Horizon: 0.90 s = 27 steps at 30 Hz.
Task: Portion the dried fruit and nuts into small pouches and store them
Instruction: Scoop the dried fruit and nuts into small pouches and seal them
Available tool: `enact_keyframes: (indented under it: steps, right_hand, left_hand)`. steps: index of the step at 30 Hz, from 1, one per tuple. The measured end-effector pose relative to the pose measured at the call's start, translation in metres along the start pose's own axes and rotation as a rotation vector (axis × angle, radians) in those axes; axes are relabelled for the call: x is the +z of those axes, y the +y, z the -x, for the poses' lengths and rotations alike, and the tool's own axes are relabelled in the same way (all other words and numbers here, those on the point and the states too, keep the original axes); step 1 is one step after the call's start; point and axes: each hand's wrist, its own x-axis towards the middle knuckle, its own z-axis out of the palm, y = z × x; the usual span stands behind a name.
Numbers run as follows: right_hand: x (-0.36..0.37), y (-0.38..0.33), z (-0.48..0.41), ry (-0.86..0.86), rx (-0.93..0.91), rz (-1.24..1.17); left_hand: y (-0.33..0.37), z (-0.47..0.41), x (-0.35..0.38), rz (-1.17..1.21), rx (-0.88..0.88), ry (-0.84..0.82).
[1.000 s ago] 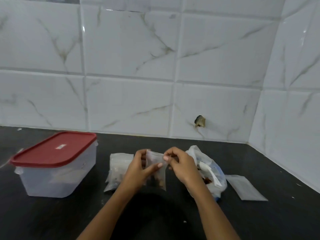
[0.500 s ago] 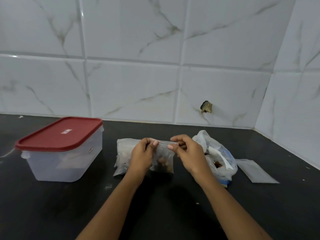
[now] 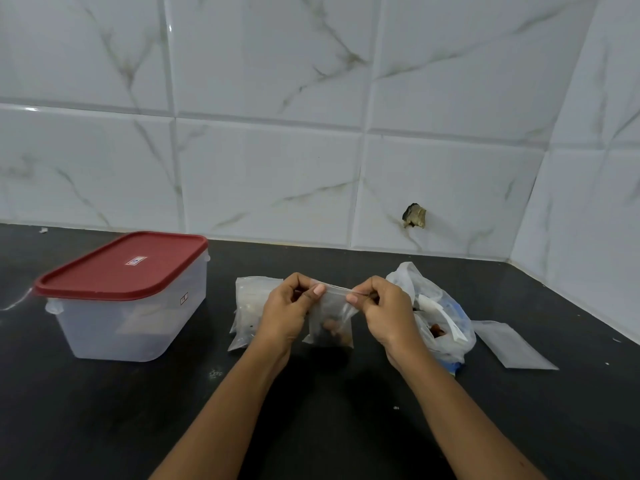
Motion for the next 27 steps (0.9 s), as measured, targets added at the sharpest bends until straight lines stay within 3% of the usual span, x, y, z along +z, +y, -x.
enact_keyframes:
  steps: [5, 8, 11, 18, 23, 27]
  right_hand:
    - [-0.0012, -0.0051, 0.0004, -0.011, -0.012, -0.057]
    - [0.0013, -0.0030, 0.0034, -0.087, 0.009, -0.186]
    - [0.0037, -0.0008, 0.0027, -0.049, 0.076, -0.295]
    - [0.0043, -0.0006, 0.0010, -0.023, 0.095, -0.184]
    - [0.0012, 0.0015, 0.0023, -0.028, 0.158, -0.292]
    - [0.0053, 0.0028, 0.0029, -0.083, 0.195, -0.311]
  left_hand:
    - [0.0043, 0.0015, -0.0029, 0.049, -0.013, 0.028]
    - [0.0038, 0.0023, -0.0019, 0.079, -0.030, 0.080]
    - [0.0026, 0.0022, 0.0003, 0.098, -0.040, 0.097]
    - [-0.0004, -0.0002, 0.0025, -0.007, -0.003, 0.076]
    - [0.0003, 0.0037, 0.0025, 0.159, -0.141, -0.037]
    - [-0.0001, 0.0055, 0.0046, 0.076, -0.164, -0.065]
